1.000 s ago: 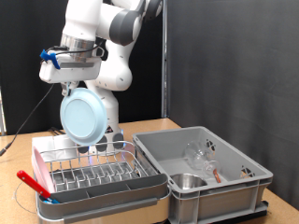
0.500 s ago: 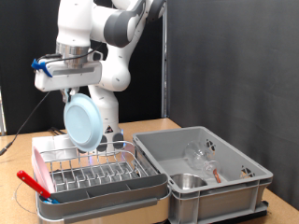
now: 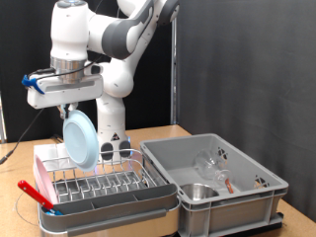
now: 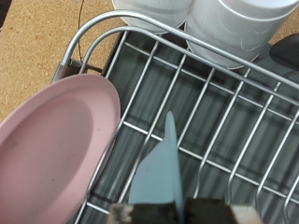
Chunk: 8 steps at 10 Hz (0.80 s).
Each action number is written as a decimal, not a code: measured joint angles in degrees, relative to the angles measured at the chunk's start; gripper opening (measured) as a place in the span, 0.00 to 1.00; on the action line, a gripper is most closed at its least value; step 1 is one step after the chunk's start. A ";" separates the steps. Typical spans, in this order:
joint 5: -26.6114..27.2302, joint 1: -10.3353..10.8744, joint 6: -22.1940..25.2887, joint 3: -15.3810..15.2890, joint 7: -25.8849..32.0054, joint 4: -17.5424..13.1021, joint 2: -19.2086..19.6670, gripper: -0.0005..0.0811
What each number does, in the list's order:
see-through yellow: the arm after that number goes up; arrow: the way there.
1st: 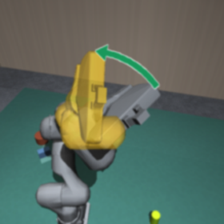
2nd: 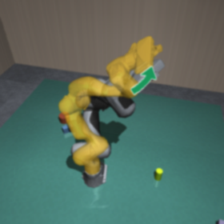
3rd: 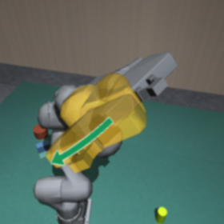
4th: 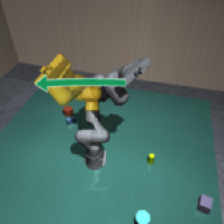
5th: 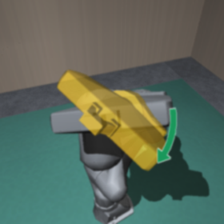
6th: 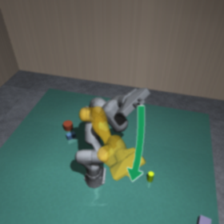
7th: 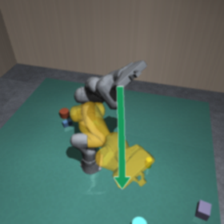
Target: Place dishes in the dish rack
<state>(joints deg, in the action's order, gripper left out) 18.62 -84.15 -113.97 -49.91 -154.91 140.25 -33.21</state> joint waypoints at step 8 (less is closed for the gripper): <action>8.61 -7.94 0.83 -3.82 2.41 0.07 -3.29 0.03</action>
<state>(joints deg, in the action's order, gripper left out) 27.23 -92.08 -113.15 -53.73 -152.50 140.33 -36.50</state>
